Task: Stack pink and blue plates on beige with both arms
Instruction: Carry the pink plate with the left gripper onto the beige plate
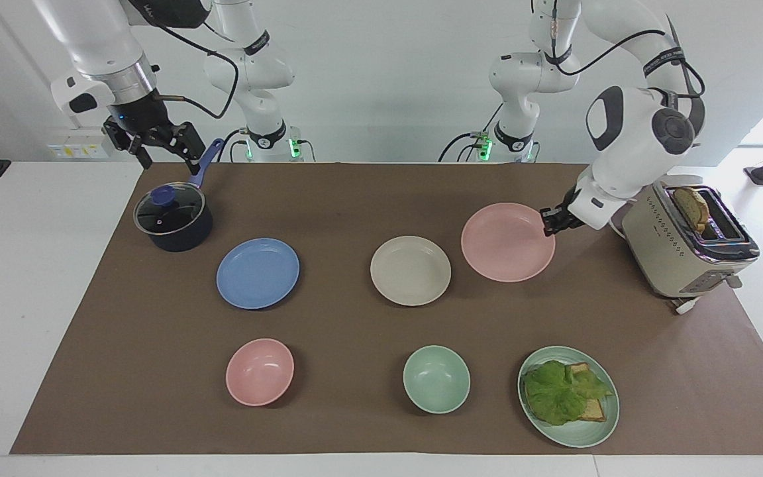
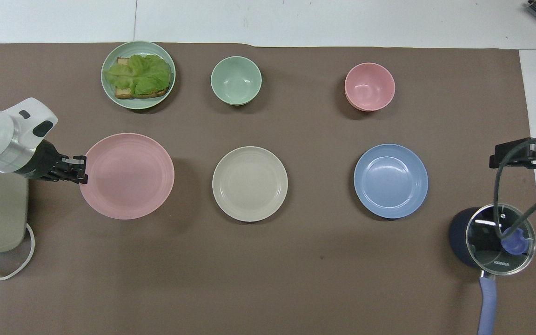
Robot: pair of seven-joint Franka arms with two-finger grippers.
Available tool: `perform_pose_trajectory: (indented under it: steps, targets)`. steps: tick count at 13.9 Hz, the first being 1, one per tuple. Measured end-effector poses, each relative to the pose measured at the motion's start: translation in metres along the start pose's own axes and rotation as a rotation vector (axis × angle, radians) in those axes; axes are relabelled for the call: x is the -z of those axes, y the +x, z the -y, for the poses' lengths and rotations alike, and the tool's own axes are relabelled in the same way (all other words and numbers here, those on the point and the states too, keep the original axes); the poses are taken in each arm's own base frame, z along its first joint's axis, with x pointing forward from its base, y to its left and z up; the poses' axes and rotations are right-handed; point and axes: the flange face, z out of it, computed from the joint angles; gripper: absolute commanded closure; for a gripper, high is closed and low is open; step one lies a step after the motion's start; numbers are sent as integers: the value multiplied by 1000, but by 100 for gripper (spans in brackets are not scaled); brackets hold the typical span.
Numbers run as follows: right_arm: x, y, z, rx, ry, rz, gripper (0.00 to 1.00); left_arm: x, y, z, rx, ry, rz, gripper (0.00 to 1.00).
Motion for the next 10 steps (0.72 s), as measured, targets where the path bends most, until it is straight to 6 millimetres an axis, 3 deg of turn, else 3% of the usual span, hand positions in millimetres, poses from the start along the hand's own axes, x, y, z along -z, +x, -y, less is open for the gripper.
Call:
perform_pose_trajectory:
  steps: [5, 10]
  targets:
    - [-3, 0, -1, -2, -1, 6, 0, -17, -13, -62, -46, -59, -27, 100]
    - [-7, 1, -11, -21, -2, 16, 0, -80, -11, -111, -56, -94, -80, 100]
